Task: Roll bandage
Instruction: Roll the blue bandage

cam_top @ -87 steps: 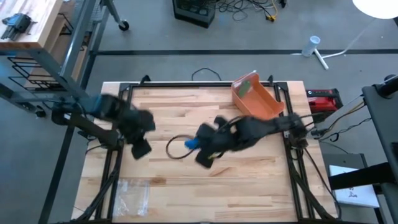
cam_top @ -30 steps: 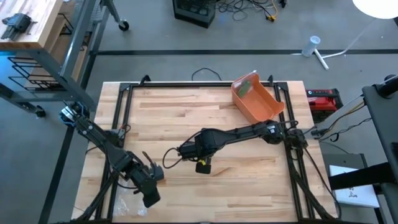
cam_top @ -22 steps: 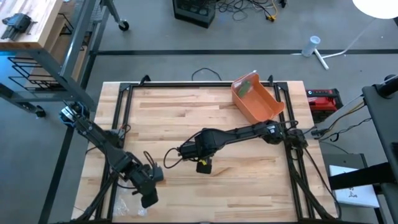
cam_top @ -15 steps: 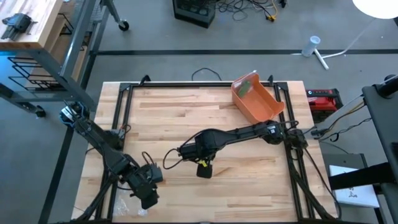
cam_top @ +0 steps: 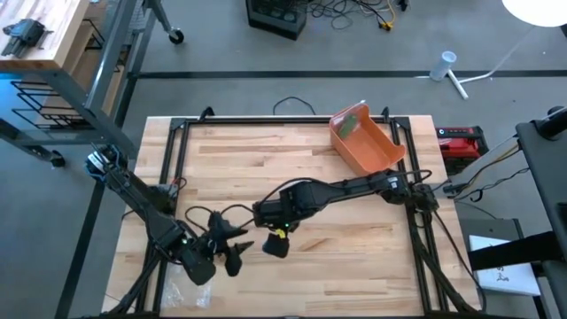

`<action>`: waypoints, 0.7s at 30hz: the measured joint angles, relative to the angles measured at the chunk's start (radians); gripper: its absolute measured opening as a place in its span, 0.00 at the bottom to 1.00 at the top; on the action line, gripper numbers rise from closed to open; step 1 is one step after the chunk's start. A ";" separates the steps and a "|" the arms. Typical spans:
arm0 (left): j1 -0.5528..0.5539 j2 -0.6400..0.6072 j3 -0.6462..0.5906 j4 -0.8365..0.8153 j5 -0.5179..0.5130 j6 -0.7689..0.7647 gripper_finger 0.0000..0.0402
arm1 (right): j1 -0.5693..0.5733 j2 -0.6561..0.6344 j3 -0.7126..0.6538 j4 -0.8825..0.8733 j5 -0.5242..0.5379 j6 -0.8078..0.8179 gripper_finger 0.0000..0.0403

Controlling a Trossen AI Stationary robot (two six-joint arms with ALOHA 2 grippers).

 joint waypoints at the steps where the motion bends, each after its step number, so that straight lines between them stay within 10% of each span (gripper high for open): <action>1: 0.000 0.000 0.000 0.017 -0.065 0.016 0.45 | 0.000 0.000 0.000 0.013 0.000 0.015 0.69; 5: 0.007 0.000 0.000 0.129 -0.195 0.154 0.47 | -0.002 0.004 0.000 0.089 0.001 0.079 0.68; 21: 0.046 0.003 -0.012 0.219 -0.190 0.279 0.49 | -0.002 -0.004 0.000 0.178 0.001 0.126 0.67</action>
